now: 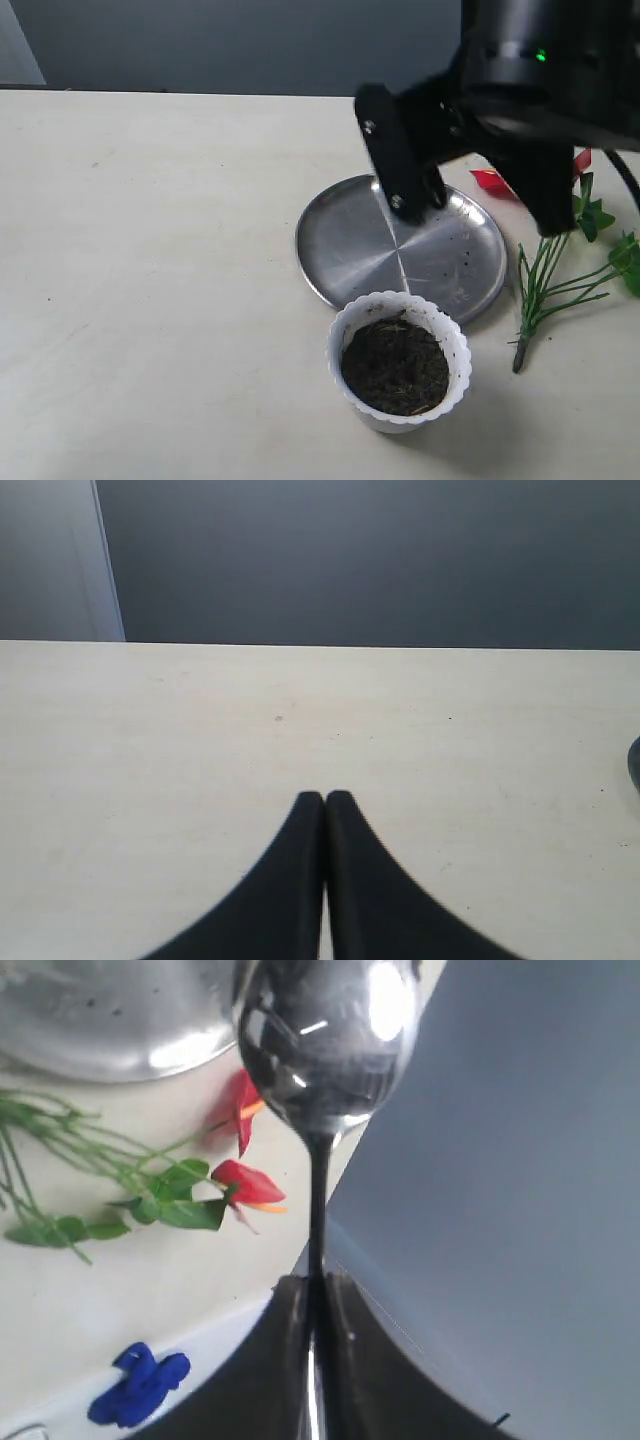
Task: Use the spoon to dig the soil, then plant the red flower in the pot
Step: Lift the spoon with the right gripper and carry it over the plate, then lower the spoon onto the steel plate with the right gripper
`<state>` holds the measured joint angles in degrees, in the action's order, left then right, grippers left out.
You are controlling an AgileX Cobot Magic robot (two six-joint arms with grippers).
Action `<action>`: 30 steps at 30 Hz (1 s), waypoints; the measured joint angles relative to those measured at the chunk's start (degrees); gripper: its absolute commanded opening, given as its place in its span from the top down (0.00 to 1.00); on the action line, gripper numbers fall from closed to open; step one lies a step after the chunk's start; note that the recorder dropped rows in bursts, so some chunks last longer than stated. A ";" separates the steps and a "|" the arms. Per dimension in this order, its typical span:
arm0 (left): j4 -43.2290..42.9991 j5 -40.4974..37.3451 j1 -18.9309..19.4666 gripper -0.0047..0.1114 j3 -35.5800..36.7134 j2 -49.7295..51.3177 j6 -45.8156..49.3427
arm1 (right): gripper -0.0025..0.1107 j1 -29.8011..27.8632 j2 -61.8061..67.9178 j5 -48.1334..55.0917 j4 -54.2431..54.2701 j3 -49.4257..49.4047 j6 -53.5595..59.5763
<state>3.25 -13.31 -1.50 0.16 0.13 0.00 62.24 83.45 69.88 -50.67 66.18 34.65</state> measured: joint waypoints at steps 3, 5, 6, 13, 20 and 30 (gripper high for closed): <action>0.00 0.00 0.00 0.96 0.00 0.00 0.00 | 0.98 1.53 -2.16 0.40 -2.31 -8.39 4.51; 0.00 0.00 0.00 0.96 0.00 0.00 0.00 | 0.98 4.69 -2.04 0.27 -6.19 -12.23 5.03; 0.00 0.00 0.00 0.96 0.00 0.00 0.00 | 0.98 5.83 -1.76 0.27 -7.52 -13.37 5.28; 0.00 0.00 0.00 0.96 0.00 0.00 0.00 | 0.98 11.89 2.94 0.15 -11.02 -16.71 5.60; 0.00 0.00 0.00 0.96 0.00 0.00 0.00 | 0.98 17.04 8.15 0.06 -11.52 -16.71 5.60; 0.00 0.00 0.00 0.96 0.00 0.00 0.00 | 0.98 20.75 12.82 -0.32 -8.64 -16.71 5.60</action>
<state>3.25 -13.31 -1.50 0.16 0.13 0.00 82.98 96.26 69.56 -59.31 49.47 40.25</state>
